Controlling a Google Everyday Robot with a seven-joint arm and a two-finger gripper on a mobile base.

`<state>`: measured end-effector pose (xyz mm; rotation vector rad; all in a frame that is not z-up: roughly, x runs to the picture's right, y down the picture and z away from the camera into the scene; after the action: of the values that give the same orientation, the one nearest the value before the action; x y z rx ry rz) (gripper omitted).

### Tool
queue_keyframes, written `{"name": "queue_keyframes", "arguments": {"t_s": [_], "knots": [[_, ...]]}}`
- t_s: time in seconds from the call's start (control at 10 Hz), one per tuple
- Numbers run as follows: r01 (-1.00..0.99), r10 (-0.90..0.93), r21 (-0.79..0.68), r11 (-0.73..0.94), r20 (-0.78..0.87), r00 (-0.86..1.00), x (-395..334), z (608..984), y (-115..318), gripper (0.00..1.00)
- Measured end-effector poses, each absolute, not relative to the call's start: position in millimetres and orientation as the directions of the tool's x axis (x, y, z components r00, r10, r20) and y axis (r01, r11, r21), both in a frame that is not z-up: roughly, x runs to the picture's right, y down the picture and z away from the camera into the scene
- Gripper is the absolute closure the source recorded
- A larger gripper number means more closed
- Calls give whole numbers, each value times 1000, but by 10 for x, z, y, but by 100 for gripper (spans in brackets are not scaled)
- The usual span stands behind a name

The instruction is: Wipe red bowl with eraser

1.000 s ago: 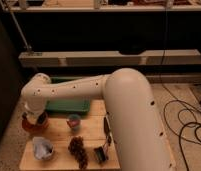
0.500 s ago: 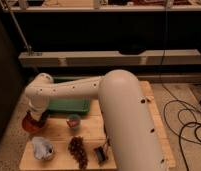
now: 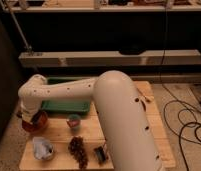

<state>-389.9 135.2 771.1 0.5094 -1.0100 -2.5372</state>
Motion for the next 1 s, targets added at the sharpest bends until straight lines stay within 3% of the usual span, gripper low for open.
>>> {"name": "queue_keyframes", "arguments": {"t_s": [0.6,1.0], "knots": [[127,-402,737,-664,-208,-892,-3717,7359,1684,100],[179,-414,732,-657,-152,-897,-3418,7369,1714,100]]}}
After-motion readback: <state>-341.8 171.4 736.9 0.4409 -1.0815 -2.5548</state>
